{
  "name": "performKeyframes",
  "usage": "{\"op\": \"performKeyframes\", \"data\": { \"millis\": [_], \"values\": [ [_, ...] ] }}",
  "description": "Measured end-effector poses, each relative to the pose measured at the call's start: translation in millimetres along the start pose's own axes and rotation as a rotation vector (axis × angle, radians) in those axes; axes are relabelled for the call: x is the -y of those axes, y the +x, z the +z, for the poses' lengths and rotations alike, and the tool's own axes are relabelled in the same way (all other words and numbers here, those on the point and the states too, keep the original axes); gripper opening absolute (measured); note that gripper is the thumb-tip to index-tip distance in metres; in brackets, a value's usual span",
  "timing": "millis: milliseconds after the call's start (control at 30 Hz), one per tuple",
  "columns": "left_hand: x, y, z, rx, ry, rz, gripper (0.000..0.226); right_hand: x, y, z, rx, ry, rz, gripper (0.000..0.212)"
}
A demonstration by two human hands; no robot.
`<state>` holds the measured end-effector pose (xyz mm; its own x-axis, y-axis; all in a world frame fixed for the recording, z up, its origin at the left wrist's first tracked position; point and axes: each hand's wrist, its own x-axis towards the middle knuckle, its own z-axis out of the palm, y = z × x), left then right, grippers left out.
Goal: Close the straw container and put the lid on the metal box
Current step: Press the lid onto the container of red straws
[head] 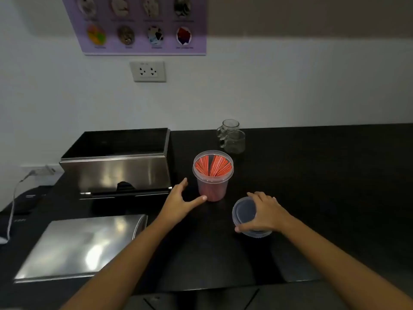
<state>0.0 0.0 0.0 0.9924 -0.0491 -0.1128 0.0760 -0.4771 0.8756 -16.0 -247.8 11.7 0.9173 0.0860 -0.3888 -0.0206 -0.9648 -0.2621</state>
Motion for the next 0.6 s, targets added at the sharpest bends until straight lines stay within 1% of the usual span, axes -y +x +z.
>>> {"op": "performKeyframes", "data": {
  "millis": [133, 200, 300, 400, 500, 600],
  "values": [
    [4, 12, -3, 0.019, 0.007, 0.027, 0.093, -6, -1, 3, 0.025, -0.01, 0.005, 0.114],
    [6, 19, -1, 0.057, 0.023, 0.039, 0.095, -8, 0, 2, 0.018, -0.01, -0.009, 0.111],
    [9, 29, -1, 0.117, 0.015, 0.078, 0.099, -13, 0, 0, 0.009, 0.041, 0.02, 0.108],
    [10, 39, 0, 0.163, 0.017, 0.094, 0.105, -20, 0, -8, -0.03, 0.133, 0.078, 0.104],
    [7, 48, 2, 0.174, 0.007, 0.102, 0.109, -26, 0, -28, -0.1, 0.292, 0.154, 0.105],
    [2, 57, 3, 0.203, -0.002, 0.137, 0.106, -23, 2, -54, -0.184, 0.42, 0.147, 0.104]
  ]
}}
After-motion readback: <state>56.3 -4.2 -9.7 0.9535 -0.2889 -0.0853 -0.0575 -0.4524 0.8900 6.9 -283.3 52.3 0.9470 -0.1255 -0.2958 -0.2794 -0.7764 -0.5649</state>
